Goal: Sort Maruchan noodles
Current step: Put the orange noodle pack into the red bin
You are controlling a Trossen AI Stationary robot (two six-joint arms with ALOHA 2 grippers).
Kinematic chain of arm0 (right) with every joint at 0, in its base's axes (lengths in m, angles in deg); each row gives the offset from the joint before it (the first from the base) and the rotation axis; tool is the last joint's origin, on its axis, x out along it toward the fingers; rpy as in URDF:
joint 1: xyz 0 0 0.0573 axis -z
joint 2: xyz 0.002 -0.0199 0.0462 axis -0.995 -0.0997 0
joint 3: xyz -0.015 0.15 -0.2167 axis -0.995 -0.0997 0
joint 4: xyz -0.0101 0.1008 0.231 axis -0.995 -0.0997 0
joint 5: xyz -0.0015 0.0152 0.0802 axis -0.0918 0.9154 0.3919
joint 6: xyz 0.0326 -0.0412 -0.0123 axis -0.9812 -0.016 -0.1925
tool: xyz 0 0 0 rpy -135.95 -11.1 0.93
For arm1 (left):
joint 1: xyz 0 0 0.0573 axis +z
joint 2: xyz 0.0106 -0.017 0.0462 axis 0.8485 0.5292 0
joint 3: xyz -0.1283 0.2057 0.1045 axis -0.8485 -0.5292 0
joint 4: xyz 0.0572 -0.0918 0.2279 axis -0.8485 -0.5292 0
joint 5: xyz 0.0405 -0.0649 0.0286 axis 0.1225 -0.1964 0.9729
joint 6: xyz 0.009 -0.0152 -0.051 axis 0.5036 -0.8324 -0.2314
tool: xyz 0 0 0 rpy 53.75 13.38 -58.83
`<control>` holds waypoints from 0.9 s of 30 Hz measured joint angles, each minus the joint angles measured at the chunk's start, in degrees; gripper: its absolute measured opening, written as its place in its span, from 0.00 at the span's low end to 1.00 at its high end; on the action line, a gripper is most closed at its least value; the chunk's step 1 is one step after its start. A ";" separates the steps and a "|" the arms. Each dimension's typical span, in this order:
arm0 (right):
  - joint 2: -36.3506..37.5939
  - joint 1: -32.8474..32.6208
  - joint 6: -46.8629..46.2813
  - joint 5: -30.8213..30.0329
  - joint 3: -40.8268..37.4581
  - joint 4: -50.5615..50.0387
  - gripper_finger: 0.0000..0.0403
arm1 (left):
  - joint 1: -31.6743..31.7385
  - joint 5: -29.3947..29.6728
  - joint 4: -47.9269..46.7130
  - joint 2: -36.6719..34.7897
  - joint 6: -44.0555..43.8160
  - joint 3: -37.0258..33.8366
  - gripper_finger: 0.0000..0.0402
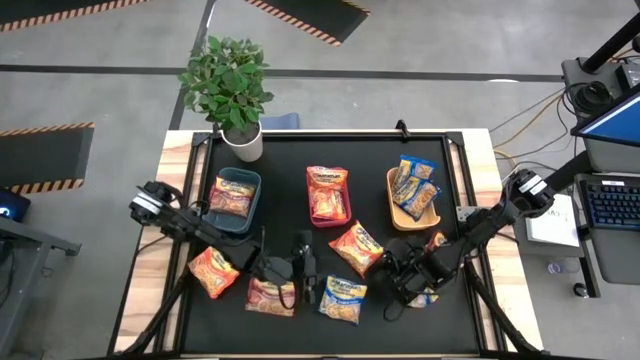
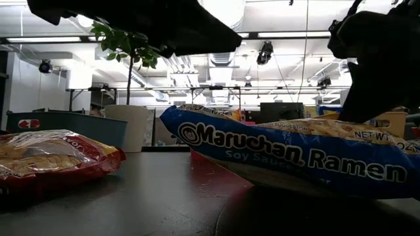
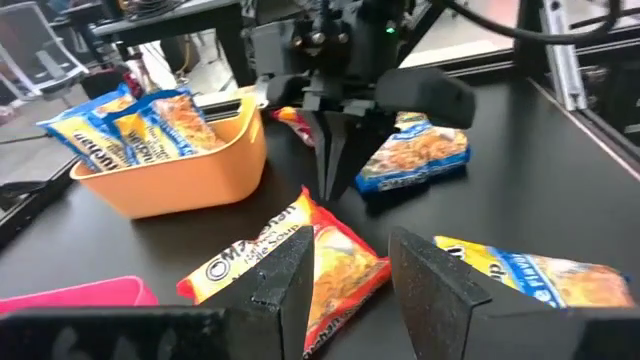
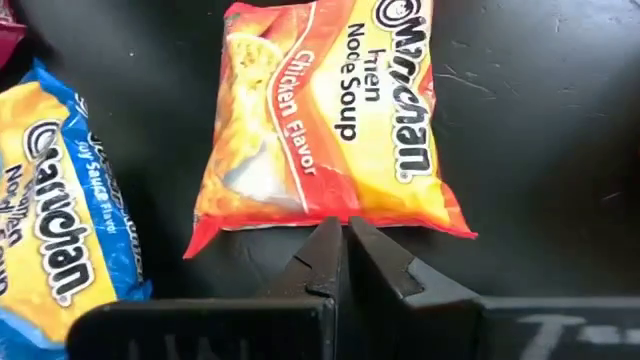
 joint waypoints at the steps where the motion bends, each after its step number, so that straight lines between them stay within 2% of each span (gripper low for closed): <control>1: 0.00 0.00 -0.02 0.42 0.09 0.00 0.03 | 0.14 0.37 0.09 0.25 0.00 0.00 0.29; 4: 0.13 0.00 -0.23 3.52 0.26 1.21 0.05 | 0.86 0.39 0.05 1.32 0.00 -0.09 0.29; 7: 0.24 0.00 -3.41 6.05 0.27 1.49 0.11 | 1.76 0.40 0.29 2.72 -0.07 -0.09 0.29; 17: 0.55 -0.02 -8.95 7.39 0.27 1.48 0.53 | 3.99 0.37 2.48 7.58 -0.26 0.07 0.29; 22: 0.33 -0.74 -14.09 2.92 -0.04 2.18 0.71 | 4.82 0.25 3.18 9.90 -0.24 0.07 0.29; 27: 0.33 -1.17 -16.70 -0.85 -0.29 2.78 0.83 | 5.34 -0.05 6.18 12.23 0.00 0.07 0.29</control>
